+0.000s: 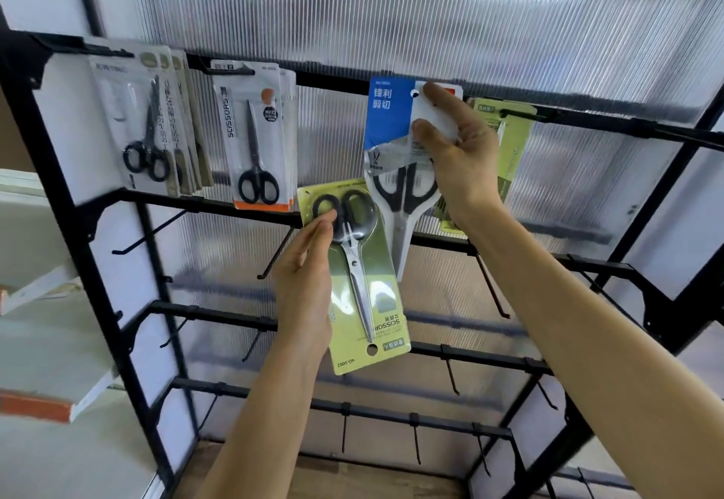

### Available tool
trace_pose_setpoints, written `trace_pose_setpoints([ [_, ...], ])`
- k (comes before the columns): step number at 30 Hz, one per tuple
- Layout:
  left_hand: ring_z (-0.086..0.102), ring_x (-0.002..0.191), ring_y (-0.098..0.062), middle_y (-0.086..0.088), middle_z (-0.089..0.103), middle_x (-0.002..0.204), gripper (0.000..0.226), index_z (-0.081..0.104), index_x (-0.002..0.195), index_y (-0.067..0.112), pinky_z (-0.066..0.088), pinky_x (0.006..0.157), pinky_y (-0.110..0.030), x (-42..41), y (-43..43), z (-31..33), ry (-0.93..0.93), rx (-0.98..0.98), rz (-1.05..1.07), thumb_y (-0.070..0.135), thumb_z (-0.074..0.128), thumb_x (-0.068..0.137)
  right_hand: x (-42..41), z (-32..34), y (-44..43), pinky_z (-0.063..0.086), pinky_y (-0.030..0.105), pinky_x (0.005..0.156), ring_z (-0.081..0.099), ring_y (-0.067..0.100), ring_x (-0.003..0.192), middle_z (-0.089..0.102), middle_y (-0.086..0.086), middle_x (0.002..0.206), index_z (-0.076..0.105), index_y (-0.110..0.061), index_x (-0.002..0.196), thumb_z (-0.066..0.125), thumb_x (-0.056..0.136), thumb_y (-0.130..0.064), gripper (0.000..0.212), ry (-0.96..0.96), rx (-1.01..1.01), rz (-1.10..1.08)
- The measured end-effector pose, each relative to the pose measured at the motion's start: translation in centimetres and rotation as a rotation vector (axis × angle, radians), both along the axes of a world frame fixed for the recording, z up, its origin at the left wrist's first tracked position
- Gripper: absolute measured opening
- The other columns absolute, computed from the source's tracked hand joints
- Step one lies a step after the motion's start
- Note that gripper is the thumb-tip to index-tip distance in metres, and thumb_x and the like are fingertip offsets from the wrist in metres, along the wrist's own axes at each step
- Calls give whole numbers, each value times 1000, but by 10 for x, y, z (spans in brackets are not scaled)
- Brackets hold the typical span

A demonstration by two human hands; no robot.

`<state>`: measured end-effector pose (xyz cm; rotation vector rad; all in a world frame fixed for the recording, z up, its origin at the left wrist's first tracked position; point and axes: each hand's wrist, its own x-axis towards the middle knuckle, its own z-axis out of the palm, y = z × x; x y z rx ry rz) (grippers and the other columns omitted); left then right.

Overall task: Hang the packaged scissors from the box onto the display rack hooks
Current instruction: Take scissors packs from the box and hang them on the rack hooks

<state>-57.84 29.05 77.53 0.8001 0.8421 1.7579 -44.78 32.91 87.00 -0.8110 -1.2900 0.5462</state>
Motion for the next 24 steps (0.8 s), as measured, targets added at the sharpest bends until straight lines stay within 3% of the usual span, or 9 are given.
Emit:
trace_pose_setpoints([
  [4, 61, 94, 8, 17, 70, 93, 16, 70, 82, 30, 42, 87, -15, 0, 1, -1, -7, -9, -10, 17, 61, 87, 3, -6, 6, 49, 42, 96, 60, 17, 106, 61, -6, 111, 52, -8, 129, 55, 87, 4, 43, 10, -61, -35],
  [7, 61, 95, 6, 18, 70, 93, 17, 70, 85, 29, 44, 88, -16, 0, 2, 0, 16, -3, -5, 16, 59, 88, 2, -5, 16, 47, 43, 99, 55, 24, 118, 57, 4, 129, 52, -10, 130, 55, 88, 2, 43, 27, -111, -69],
  [9, 62, 92, 7, 20, 70, 90, 21, 69, 86, 29, 46, 84, -13, -2, 3, 0, 46, 22, 3, 12, 57, 89, 0, -3, 25, 49, 36, 97, 57, 18, 114, 53, 4, 134, 50, -12, 132, 54, 89, 1, 45, 32, -149, -99],
  [12, 62, 83, 12, 24, 70, 80, 30, 69, 87, 27, 45, 71, -5, -9, 4, -2, 53, 52, 29, 1, 54, 89, -3, 0, 45, 49, 9, 75, 56, 4, 96, 49, 0, 137, 41, -14, 138, 53, 88, 1, 54, -84, -191, -143],
  [15, 62, 79, 13, 24, 69, 79, 32, 67, 92, 24, 44, 67, -2, -14, 2, -3, 71, 75, 35, -4, 52, 89, -1, 2, 64, 45, 5, 54, 55, 11, 93, 41, 4, 142, 29, -23, 144, 53, 88, 1, 66, -264, -284, -170],
  [19, 63, 77, 10, 21, 70, 77, 32, 68, 88, 25, 45, 66, -3, -19, 2, -5, 42, 58, 17, -2, 51, 89, 1, 2, 73, 47, 24, 58, 54, 23, 96, 28, 8, 149, 11, -37, 147, 47, 88, 1, 79, -521, -428, -242],
  [20, 63, 79, 10, 21, 71, 79, 32, 69, 88, 25, 45, 68, -3, -20, 1, -5, 44, 56, 12, -2, 52, 89, -1, 1, 72, 48, 26, 65, 50, 27, 107, 20, 8, 153, 10, -39, 146, 46, 88, -1, 79, -551, -460, -274],
  [22, 63, 89, 8, 20, 71, 86, 32, 69, 89, 26, 46, 78, -8, -23, 0, -7, 63, 57, 1, -1, 52, 88, -8, -3, 60, 40, 35, 93, 21, 34, 136, 0, 6, 157, 14, -40, 145, 46, 90, -10, 70, -539, -533, -332],
  [24, 62, 102, 0, 16, 70, 98, 34, 69, 92, 28, 45, 91, -18, -23, -4, -9, 72, 59, -23, -1, 51, 89, -16, -14, 42, 29, 38, 104, 11, 32, 139, 1, 5, 157, 24, -36, 143, 49, 92, -19, 59, -527, -506, -381],
])
